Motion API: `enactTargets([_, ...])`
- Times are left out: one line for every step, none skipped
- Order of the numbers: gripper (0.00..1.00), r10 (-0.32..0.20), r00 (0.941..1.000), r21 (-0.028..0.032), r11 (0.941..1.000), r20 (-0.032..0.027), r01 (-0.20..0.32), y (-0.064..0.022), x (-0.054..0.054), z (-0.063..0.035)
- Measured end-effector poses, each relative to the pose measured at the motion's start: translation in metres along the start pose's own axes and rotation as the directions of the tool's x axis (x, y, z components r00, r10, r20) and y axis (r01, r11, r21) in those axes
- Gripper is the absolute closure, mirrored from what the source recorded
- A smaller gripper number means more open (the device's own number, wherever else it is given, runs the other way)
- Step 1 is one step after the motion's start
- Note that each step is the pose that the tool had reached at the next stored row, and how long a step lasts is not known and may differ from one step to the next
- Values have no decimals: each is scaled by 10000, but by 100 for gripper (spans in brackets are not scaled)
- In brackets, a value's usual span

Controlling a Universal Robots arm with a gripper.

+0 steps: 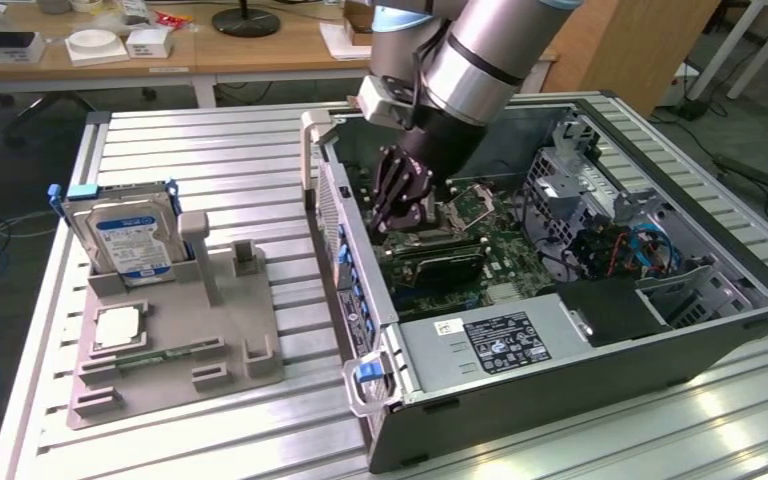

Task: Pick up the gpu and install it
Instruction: 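Press down on the gpu until it lock into place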

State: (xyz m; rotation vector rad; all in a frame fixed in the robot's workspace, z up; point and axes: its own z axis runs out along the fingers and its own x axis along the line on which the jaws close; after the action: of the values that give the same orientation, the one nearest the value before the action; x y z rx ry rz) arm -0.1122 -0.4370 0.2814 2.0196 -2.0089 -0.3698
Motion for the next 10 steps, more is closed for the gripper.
enactTargets([90,-14,10000,0,10000,-6,14,0,12,0])
enactTargets([90,-29,10000,1,10000,-9,29,0,21,1])
enactTargets([90,-39,10000,1,10000,-13,39,0,26,1])
enactTargets([90,-40,10000,1,10000,-15,40,0,26,1])
enactTargets([90,-41,10000,1,10000,-15,41,0,26,1])
enactTargets([90,-41,10000,1,10000,-16,41,0,26,1])
enactTargets([90,-43,10000,0,10000,-18,43,-2,27,-1])
enactTargets([90,-45,10000,0,10000,-20,45,-8,27,-4])
enactTargets([90,-43,10000,-1,10000,-21,43,-19,27,-9])
enactTargets([90,-42,10000,-2,10000,-19,42,-33,27,-14])
